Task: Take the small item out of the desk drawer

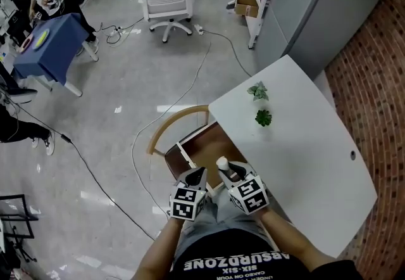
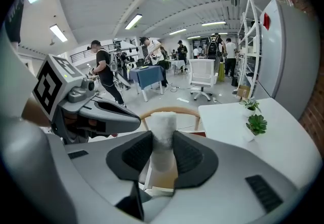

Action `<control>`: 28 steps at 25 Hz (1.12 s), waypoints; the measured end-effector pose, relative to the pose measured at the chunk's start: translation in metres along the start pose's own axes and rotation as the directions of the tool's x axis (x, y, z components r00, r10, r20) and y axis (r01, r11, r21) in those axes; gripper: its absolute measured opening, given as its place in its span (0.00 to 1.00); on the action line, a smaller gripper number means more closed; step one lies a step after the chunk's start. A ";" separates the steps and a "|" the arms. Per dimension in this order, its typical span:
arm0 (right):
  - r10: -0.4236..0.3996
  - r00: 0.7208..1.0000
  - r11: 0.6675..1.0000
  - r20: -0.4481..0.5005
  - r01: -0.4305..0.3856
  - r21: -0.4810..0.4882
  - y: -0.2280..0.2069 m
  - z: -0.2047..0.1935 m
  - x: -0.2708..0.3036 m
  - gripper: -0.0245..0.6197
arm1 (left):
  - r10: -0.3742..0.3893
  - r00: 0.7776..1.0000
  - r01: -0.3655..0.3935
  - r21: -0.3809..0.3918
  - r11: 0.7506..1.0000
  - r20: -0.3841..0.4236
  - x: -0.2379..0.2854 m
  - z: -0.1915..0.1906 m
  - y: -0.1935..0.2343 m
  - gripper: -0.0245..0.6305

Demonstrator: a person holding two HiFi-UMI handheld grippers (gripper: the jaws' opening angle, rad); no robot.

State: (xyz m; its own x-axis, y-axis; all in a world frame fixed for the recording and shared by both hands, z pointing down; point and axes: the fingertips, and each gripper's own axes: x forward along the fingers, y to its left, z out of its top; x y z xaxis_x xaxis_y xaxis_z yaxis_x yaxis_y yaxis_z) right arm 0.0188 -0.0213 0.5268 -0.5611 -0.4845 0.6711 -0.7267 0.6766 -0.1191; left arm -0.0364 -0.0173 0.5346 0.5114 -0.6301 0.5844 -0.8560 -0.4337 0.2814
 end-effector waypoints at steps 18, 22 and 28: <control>0.001 0.989 0.999 0.151 0.007 -0.050 0.027 0.037 -0.030 0.22 | -0.001 0.996 0.000 0.010 1.000 0.092 -0.031 0.021 -0.006 0.05; 0.005 0.987 0.999 0.158 0.003 -0.052 0.029 0.038 -0.031 0.23 | 0.002 0.994 -0.003 0.011 1.000 0.107 -0.034 0.024 -0.008 0.05; 0.012 0.987 0.999 0.162 -0.003 -0.054 0.034 0.041 -0.034 0.23 | 0.007 0.992 -0.008 0.005 1.000 0.123 -0.041 0.026 -0.007 0.05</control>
State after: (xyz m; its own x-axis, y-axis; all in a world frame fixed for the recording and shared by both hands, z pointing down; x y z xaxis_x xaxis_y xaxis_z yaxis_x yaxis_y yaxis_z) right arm -0.0030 -0.0046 0.4698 -0.6263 -0.5603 0.5420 -0.7026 0.7069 -0.0812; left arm -0.0495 -0.0051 0.4887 0.5108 -0.7073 0.4887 -0.8595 -0.4322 0.2728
